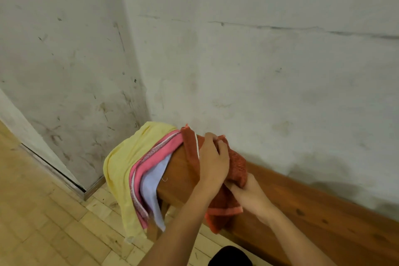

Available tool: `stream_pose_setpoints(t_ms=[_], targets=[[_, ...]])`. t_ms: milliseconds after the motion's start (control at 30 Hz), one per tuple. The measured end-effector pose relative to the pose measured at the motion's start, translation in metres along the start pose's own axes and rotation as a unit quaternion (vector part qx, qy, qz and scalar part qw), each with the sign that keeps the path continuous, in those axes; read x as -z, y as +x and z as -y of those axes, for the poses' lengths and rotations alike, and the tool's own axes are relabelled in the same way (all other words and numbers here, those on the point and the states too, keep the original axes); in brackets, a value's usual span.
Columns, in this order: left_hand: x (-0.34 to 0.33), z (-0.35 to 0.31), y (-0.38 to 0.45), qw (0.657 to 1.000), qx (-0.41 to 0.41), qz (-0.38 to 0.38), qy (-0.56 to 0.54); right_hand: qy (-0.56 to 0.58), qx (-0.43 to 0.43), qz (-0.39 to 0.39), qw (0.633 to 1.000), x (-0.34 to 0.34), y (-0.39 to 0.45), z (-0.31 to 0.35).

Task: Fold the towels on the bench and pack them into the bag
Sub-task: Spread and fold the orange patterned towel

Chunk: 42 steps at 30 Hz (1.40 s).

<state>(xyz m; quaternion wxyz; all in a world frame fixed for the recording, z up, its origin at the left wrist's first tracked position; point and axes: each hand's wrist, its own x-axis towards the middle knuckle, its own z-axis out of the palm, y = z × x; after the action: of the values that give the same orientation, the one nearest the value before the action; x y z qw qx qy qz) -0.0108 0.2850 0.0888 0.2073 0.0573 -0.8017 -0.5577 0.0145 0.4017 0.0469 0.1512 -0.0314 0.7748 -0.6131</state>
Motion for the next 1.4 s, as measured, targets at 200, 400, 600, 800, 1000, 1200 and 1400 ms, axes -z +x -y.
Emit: stream_pose_setpoints(t_ms=[200, 400, 600, 800, 1000, 1200, 1400], targets=[[-0.03, 0.037, -0.03, 0.972, 0.059, 0.193, 0.121, -0.036, -0.06, 0.048, 0.996, 0.043, -0.048, -0.037], [-0.055, 0.068, -0.055, 0.861, -0.061, 0.387, 0.326, 0.014, -0.098, -0.016, 0.995, 0.077, -0.079, -0.071], [-0.069, 0.092, -0.065, 0.775, -0.147, 0.439, 0.431, 0.026, -0.104, -0.123, 0.987, 0.122, -0.089, -0.095], [-0.07, 0.072, -0.077, 0.708, -0.29, 0.367, 0.529, -0.127, -0.097, -0.281, 0.946, 0.154, -0.098, -0.11], [-0.093, 0.041, -0.136, 0.731, -0.232, 0.449, 0.459, -0.315, -0.153, -0.394, 0.85, 0.194, -0.119, -0.11], [-0.125, 0.014, -0.181, 0.747, -0.235, 0.501, 0.369, -0.48, -0.006, -0.3, 0.824, 0.169, -0.118, -0.109], [-0.119, 0.031, -0.166, 0.73, -0.22, 0.578, 0.289, -0.469, -0.089, -0.117, 0.871, 0.142, -0.121, -0.128]])
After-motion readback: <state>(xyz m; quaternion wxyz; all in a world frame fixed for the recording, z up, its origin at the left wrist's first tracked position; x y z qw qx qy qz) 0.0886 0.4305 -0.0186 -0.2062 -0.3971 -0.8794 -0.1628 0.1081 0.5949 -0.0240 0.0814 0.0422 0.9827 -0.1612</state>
